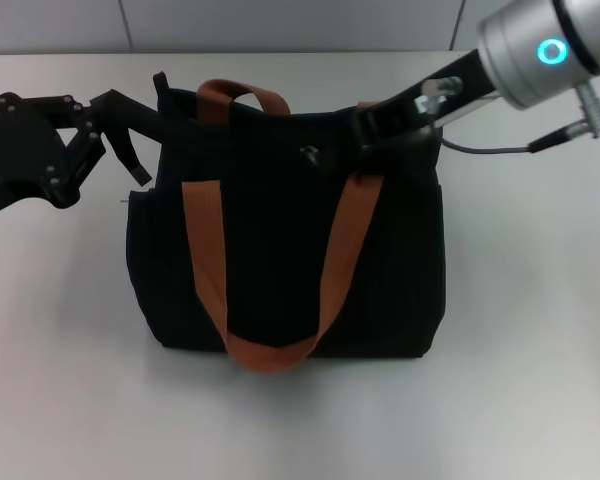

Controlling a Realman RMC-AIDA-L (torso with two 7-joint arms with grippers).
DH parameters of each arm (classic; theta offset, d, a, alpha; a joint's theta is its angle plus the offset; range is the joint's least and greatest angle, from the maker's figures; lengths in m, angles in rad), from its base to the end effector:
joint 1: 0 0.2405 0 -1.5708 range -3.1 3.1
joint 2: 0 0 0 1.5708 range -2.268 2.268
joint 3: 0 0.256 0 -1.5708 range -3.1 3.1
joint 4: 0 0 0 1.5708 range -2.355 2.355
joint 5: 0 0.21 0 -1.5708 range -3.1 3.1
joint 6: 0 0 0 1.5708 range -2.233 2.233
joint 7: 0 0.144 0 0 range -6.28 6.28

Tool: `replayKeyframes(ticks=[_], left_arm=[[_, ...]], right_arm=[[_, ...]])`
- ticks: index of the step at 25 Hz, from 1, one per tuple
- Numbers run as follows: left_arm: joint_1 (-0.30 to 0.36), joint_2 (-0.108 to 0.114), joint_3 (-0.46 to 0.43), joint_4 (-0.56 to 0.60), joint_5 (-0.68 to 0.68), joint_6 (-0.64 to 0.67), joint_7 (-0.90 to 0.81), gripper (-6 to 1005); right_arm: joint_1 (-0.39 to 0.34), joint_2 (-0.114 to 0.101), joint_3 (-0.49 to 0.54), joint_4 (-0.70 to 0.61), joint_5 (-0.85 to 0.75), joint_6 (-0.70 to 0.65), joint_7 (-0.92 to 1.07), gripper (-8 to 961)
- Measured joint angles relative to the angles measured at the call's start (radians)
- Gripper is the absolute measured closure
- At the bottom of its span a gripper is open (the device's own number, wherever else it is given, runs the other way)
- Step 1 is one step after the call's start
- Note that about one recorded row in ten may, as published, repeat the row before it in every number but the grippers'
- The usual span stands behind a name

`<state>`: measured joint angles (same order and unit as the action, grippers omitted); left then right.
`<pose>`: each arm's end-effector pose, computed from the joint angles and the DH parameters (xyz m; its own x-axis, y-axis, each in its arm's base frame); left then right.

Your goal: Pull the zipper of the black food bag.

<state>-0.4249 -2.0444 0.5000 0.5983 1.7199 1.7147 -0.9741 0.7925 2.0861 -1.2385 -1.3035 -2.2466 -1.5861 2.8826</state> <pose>-0.2799 0.3093 0.0564 0.7136 -0.0852 0.6954 0.3414 -0.8245 -0.4514 0.0812 0.3724 0.0022 0.6029 -0.7912 -0.1024 -0.7972 -0.5926 -0.1153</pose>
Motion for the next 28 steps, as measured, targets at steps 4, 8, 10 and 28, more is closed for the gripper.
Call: replayKeyframes(ticks=[4,8,10,28], left_arm=[[-0.005,0.000,0.000,0.000,-0.001,-0.007,-0.001,875],[-0.006,0.000,-0.002,0.000,-0.003,-0.011,-0.001,874],[-0.006,0.001,-0.007,0.000,-0.003,-0.012,-0.001,873],[-0.004,-0.003,-0.009,-0.002,-0.005,-0.003,-0.010,864]], right_arm=[[-0.057,0.001,0.010,-0.105,-0.043,-0.035,0.039,954],[-0.078,0.001,0.030,-0.142,-0.061,-0.053,0.045,954],[-0.101,0.002,0.065,-0.183,-0.082,-0.081,0.050,954],[-0.276,-0.009,0.364,-0.024,0.445,-0.110,-0.447,901]])
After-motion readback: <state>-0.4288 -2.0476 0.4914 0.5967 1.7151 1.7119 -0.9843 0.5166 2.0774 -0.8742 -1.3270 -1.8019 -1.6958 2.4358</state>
